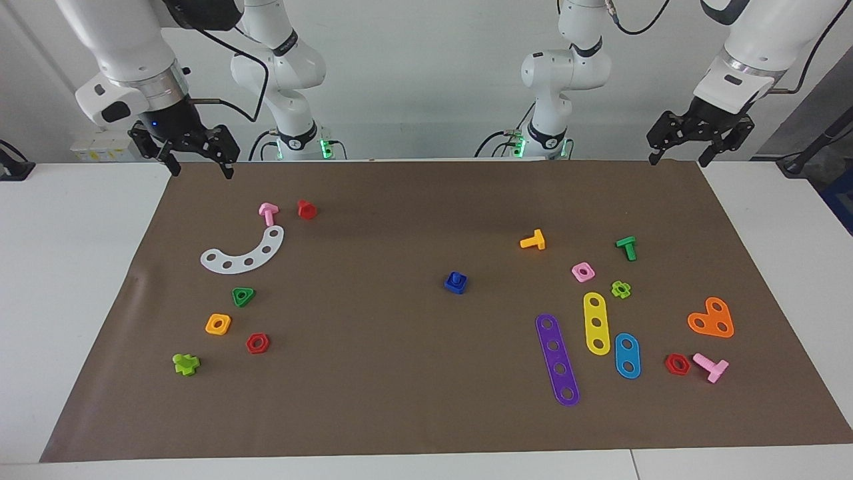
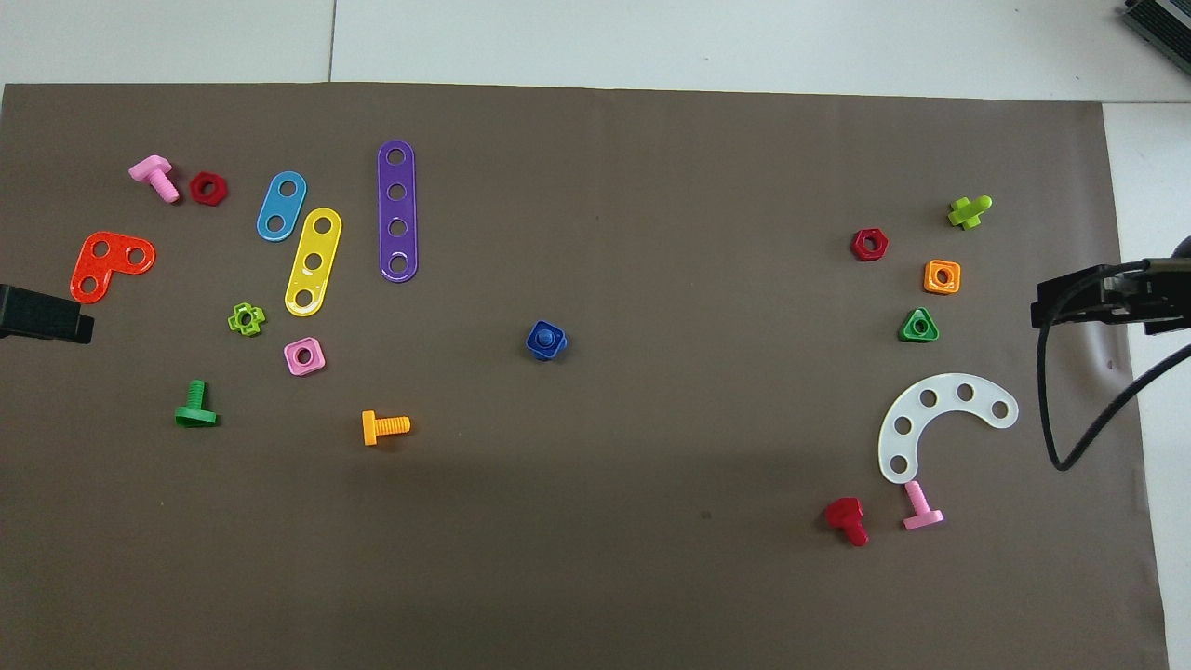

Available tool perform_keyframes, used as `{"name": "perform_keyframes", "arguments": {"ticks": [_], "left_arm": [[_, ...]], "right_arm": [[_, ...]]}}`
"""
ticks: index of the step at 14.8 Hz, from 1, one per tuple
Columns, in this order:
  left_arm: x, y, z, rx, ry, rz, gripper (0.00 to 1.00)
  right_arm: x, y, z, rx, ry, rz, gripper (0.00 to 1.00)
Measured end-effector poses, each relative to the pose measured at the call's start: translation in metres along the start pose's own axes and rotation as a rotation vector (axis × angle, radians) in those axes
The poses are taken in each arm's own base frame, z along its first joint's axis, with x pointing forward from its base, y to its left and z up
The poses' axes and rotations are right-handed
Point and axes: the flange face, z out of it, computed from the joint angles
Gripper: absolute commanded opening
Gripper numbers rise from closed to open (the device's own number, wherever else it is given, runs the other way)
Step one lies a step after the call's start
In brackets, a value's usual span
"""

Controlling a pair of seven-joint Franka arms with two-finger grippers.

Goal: Unscrew and place screws in storage area

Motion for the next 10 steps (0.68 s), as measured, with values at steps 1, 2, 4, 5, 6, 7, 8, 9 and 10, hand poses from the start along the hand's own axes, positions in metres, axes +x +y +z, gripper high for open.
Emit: {"name": "perform_keyframes", "arguments": {"ticks": [1, 2, 4, 5, 6, 7, 8, 9, 10], "left_arm": [[-0.0001, 0.0, 0.0, 0.0, -0.001, 0.0, 1.0], [-0.0001, 0.0003, 0.0001, 0.0, -0.001, 0.001, 1.0], [0.0, 0.0025, 0.0003, 0.0, -0.003, 0.005, 1.0], [-0.0003, 0.0035, 0.0008, -0.001, -0.007, 0.007, 1.0], [-0.0007, 0.0036, 0.0016, -0.001, -0.012, 0.007, 1.0], [-0.001, 0.003, 0.0021, -0.002, -0.015, 0.006, 1.0], [-0.0012, 0.0027, 0.0027, -0.002, -0.017, 0.005, 1.0], [-0.0011, 0.0031, 0.0036, -0.002, -0.018, 0.006, 1.0], [-0.0009, 0.0041, 0.0042, -0.002, -0.019, 0.008, 0.98]], "right_arm": [[0.0, 0.0, 0.0, 0.0, 0.0, 0.0, 1.0], [0.0, 0.0, 0.0, 0.0, 0.0, 0.0, 1.0], [0.0, 0.0, 0.0, 0.0, 0.0, 0.0, 1.0], [0.0, 0.0, 0.0, 0.0, 0.0, 0.0, 1.0], [0.0, 0.0, 0.0, 0.0, 0.0, 0.0, 1.0], [0.0, 0.0, 0.0, 0.0, 0.0, 0.0, 1.0], [0.0, 0.0, 0.0, 0.0, 0.0, 0.0, 1.0], [0.0, 0.0, 0.0, 0.0, 0.0, 0.0, 1.0], [0.0, 0.0, 0.0, 0.0, 0.0, 0.0, 1.0]]}}
